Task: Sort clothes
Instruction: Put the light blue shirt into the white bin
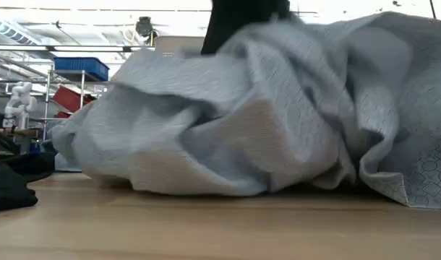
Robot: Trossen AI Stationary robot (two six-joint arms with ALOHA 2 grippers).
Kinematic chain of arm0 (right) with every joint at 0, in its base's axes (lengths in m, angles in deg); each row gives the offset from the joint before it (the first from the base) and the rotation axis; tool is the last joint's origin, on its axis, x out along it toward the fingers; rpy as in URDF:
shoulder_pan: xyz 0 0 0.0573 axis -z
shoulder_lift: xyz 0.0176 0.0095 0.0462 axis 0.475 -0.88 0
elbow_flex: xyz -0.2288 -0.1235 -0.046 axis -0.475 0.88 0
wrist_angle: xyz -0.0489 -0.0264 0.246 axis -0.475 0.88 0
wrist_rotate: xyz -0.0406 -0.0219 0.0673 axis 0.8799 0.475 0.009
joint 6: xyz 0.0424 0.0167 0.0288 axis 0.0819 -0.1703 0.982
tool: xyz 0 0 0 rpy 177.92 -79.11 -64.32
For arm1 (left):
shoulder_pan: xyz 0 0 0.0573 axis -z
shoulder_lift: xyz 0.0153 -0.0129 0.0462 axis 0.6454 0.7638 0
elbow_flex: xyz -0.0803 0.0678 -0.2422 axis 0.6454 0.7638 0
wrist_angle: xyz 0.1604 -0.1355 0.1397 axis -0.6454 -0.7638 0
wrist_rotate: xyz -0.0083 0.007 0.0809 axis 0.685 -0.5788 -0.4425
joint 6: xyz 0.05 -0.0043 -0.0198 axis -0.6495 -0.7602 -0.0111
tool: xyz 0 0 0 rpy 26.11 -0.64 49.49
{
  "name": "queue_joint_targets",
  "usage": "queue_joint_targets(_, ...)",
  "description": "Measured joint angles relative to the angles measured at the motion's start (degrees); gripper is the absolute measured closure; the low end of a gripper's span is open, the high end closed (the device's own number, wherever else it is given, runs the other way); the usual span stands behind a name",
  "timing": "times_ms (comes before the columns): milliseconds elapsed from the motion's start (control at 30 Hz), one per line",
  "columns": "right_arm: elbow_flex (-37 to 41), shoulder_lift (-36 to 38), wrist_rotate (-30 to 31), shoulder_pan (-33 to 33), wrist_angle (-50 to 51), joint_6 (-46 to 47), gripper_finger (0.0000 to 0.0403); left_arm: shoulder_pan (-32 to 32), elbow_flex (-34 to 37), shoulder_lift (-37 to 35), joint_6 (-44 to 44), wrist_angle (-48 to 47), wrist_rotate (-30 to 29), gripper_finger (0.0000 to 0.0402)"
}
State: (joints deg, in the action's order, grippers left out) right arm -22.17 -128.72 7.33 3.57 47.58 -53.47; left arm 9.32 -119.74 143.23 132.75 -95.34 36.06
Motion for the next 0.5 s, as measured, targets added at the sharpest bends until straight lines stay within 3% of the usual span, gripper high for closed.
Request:
queue_joint_targets(300,-0.2,11.2,4.8,-2.6,3.2,-0.5,0.0375,0.0,0.0,0.0,0.3,0.0,0.0,0.0256)
queue_joint_targets(500,-0.3,19.2,12.4,-4.8,4.9,-1.7,0.0375,0.0,0.4,0.0,1.8,0.1,0.0,0.0256)
